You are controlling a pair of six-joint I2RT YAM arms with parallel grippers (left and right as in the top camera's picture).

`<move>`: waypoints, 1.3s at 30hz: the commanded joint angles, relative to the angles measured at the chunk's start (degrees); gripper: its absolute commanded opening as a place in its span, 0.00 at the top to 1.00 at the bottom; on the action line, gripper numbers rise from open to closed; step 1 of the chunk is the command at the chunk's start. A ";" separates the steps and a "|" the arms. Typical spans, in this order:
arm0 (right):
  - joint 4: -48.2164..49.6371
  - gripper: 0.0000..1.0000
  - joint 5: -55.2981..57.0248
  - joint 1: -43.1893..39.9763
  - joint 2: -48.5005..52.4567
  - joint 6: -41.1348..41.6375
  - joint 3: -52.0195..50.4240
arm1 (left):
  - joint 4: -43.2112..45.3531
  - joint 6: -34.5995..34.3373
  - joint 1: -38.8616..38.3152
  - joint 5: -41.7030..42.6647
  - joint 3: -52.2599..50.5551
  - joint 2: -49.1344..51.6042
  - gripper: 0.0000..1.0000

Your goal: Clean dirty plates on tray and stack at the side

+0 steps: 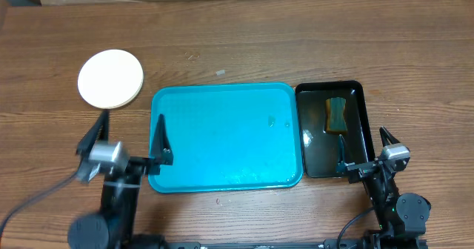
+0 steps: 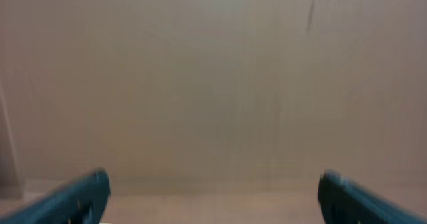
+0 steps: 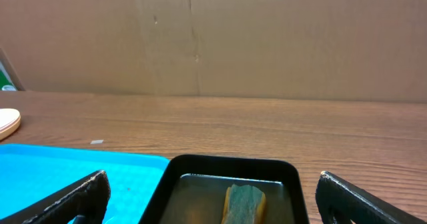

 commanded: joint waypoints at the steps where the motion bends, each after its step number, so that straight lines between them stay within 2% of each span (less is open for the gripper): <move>1: 0.42 0.00 -0.31 -0.15 -0.68 -0.17 -0.61 | 8.92 1.03 2.03 -0.52 -7.10 -5.40 0.00; 5: 0.42 0.00 -0.31 -0.15 -0.68 -0.17 -0.61 | 16.00 1.01 4.22 -0.76 -13.86 -11.10 0.00; 22: 0.39 0.00 -0.31 -0.15 -0.68 -0.17 -0.61 | 15.58 -3.80 4.09 -4.11 -26.12 -13.33 0.00; 30: 0.39 0.00 -0.31 -0.15 -0.68 -0.17 -0.61 | 5.53 -3.89 2.32 -6.73 -26.67 -14.10 0.00; 36: 0.42 0.00 -0.31 -0.15 -0.68 -0.17 -0.61 | -7.80 -3.69 1.40 -7.67 -26.67 -14.10 0.00; 39: 0.42 0.00 -0.31 -0.15 -0.68 -0.17 -0.61 | -7.39 -1.92 1.40 -7.80 -26.67 -14.10 0.00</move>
